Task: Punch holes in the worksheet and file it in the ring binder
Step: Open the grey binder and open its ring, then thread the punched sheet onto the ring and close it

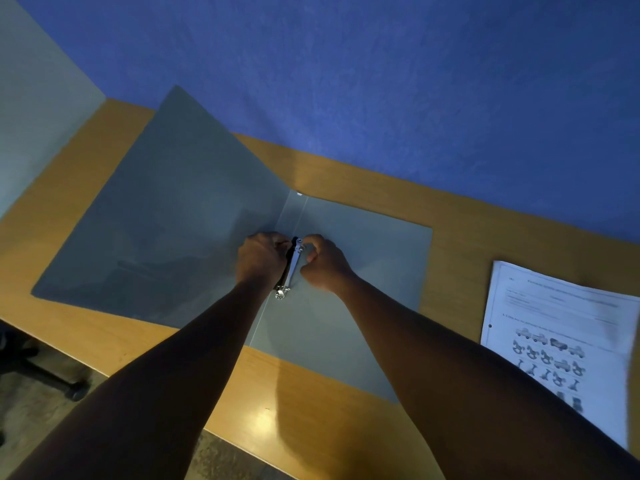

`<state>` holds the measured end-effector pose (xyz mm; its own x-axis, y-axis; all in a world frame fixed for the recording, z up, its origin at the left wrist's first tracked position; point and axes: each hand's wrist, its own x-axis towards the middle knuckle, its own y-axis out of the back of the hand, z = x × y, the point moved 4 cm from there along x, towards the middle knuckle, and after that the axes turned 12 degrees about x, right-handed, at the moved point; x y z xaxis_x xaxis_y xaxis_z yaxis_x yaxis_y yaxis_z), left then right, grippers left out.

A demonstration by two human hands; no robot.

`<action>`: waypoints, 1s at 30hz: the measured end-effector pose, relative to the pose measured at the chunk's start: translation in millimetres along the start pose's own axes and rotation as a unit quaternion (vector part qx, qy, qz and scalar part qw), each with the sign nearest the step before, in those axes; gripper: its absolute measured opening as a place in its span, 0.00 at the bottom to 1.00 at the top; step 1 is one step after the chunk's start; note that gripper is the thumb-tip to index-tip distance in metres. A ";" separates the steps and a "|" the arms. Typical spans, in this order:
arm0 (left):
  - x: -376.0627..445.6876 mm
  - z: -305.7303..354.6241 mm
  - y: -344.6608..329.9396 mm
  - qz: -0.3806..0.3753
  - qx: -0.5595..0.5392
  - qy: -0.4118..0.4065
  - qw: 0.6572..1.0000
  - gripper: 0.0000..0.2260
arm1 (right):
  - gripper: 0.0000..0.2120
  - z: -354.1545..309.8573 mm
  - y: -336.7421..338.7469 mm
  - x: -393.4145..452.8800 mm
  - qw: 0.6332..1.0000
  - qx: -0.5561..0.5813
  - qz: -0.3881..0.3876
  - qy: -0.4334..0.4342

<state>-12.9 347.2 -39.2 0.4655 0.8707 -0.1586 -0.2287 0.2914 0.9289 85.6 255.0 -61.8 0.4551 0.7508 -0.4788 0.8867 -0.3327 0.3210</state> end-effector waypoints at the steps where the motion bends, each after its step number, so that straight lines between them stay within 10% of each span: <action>1: -0.6 2.0 0.4 -0.001 0.013 -0.002 1.000 0.08 | 0.27 -0.3 0.8 -1.4 1.000 0.004 0.000 -0.006; 17: -17.0 17.7 11.4 0.011 0.153 -0.014 0.988 0.12 | 0.29 10.2 30.6 -44.4 0.999 0.036 -0.004 -0.013; 30: -61.3 106.1 9.6 0.072 0.001 -0.071 0.995 0.17 | 0.25 59.5 138.8 -114.7 0.984 0.078 0.146 -0.067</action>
<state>47.1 254.5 15.0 0.5442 0.8386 0.0240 -0.2994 0.1674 0.9393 161.3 88.7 -10.9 0.6898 0.5310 -0.4922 0.7132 -0.6151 0.3361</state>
